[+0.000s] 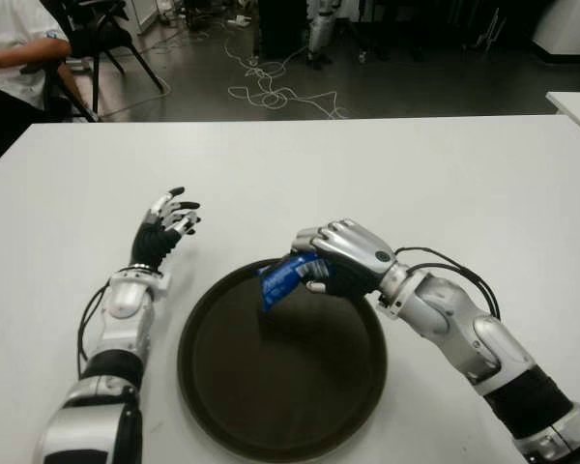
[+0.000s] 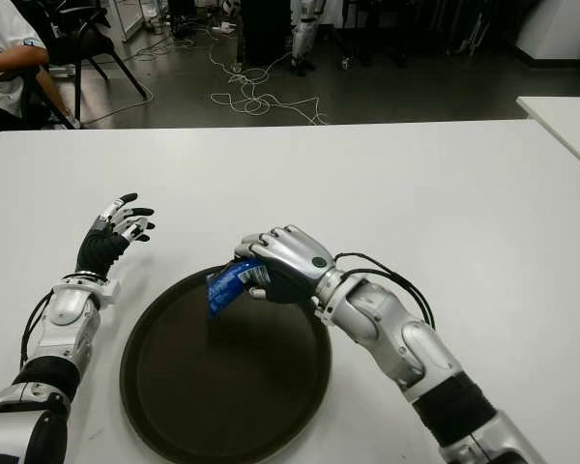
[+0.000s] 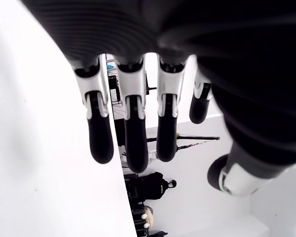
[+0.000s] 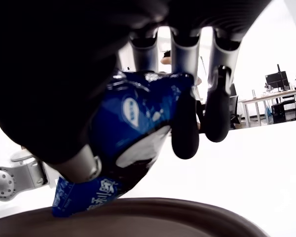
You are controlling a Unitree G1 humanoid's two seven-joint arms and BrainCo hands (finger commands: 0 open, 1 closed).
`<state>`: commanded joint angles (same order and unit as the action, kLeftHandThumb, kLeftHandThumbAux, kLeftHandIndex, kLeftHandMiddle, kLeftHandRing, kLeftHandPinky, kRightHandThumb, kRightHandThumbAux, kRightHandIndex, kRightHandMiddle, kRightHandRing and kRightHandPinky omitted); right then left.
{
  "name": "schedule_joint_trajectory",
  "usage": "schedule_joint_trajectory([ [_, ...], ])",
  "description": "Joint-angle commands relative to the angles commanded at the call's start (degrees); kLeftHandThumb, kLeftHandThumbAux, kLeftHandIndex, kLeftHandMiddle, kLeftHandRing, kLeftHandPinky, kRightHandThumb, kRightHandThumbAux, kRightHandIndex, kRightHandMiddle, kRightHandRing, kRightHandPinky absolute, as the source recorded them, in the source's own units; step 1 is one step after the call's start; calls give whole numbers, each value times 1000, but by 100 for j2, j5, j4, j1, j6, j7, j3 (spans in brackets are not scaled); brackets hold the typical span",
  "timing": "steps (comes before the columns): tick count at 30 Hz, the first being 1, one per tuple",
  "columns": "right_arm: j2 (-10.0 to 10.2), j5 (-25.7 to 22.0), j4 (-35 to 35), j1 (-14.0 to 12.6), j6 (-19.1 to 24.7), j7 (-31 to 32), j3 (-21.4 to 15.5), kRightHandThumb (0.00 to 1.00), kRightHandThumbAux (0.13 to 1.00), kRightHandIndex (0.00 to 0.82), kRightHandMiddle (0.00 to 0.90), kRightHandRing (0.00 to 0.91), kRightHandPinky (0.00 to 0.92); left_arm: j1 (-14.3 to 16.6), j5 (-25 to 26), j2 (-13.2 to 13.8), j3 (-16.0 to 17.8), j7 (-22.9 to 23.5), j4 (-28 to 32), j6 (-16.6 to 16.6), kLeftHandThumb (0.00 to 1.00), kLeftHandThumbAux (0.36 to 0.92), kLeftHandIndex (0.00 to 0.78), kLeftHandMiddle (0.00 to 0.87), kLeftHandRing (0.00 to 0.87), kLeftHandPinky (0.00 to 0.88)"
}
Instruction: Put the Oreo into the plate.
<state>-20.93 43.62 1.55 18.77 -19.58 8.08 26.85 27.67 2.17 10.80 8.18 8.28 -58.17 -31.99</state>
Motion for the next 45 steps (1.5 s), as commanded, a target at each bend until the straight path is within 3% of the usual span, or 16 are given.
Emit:
schedule_joint_trajectory([
  [9,7,-245,287,42,-510,-123,-47,694,731,428,707,713,707,-9,65,-8,8,87,19,-1,299,624,155,313,352,398],
  [13,31,-277,514,59,-855,-400,-74,689,734,422,594,603,586,-19,70,-15,3,80,53,18,302,621,156,313,349,391],
  [17,42,-215,799,99,-1113,-642,-59,667,745,400,337,335,305,-20,64,-22,4,49,61,42,304,621,148,307,341,382],
  [20,17,-146,844,141,-1107,-575,-31,218,762,197,213,206,186,-15,63,-19,4,54,42,35,313,624,146,307,340,384],
  [23,11,-119,862,158,-1106,-550,-23,71,754,111,149,139,124,-13,64,-18,5,58,35,32,319,626,145,308,341,387],
  [32,-70,196,934,284,-907,-392,80,2,719,22,36,38,49,-6,55,-27,-2,54,27,-1,333,639,146,308,340,386],
  [45,-52,426,936,340,-581,-362,86,0,744,16,10,19,55,-1,19,-27,-34,-31,34,40,304,634,157,313,341,381],
])
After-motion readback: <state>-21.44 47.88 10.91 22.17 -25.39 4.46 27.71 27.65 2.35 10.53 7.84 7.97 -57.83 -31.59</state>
